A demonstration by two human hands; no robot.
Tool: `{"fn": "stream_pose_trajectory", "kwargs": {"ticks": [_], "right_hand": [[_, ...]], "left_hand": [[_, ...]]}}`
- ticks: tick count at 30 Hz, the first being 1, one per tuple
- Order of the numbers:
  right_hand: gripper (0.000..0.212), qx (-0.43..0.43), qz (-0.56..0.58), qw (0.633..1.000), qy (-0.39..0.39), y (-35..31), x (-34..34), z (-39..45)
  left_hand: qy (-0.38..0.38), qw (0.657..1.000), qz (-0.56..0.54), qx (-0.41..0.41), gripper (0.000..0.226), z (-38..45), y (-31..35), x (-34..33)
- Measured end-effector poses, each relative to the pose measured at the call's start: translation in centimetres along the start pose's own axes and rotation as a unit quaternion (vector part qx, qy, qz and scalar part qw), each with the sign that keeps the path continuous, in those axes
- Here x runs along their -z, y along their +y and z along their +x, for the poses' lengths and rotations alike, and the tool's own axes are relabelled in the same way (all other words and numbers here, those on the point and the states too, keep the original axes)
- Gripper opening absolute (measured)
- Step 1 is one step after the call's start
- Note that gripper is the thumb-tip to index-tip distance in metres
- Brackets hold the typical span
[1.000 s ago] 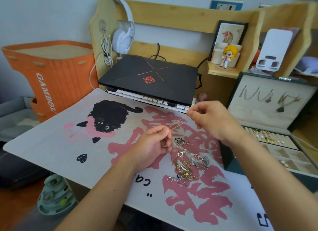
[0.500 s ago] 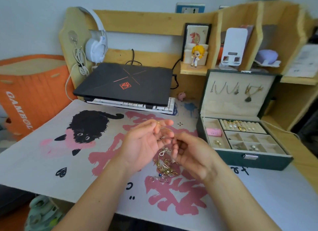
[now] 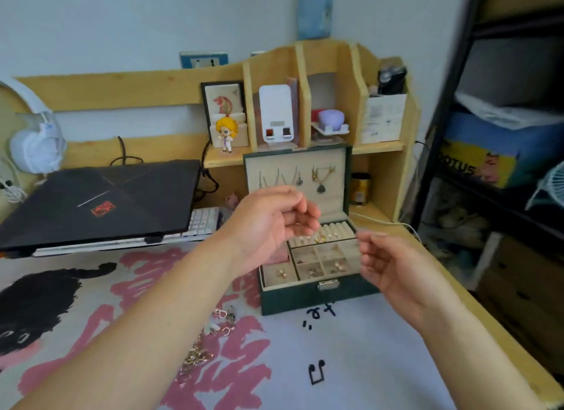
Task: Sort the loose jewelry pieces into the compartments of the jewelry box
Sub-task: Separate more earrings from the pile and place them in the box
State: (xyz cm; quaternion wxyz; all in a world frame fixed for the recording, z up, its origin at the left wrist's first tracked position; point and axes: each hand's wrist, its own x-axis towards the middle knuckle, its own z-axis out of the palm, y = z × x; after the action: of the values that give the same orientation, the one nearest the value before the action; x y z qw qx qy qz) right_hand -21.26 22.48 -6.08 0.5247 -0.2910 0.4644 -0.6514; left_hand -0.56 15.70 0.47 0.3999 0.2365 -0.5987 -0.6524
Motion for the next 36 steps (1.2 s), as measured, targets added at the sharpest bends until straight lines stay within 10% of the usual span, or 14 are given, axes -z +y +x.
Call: {"fn": "stream_pose_trajectory", "kwargs": {"ticks": [6,19,33,36], "right_hand": [[0.025,0.117,-0.128,0.961,0.215,2.3,6.9,3.8],[0.027,0.099,-0.171,0.962,0.19,4.9,9.3,6.2],[0.026,0.098,-0.181,0.96,0.188,5.4,9.8,6.7],[0.026,0.101,-0.188,0.958,0.19,5.6,9.9,6.8]], "left_hand": [[-0.003,0.996,0.054,0.07,0.031,6.4,-3.1,-4.1],[0.005,0.937,0.303,0.175,0.022,11.3,-8.3,-5.7],[-0.221,0.528,0.819,0.049,0.023,13.9,-6.9,-5.9],[-0.219,0.489,0.844,0.005,0.019,13.8,-7.4,-6.0]]}}
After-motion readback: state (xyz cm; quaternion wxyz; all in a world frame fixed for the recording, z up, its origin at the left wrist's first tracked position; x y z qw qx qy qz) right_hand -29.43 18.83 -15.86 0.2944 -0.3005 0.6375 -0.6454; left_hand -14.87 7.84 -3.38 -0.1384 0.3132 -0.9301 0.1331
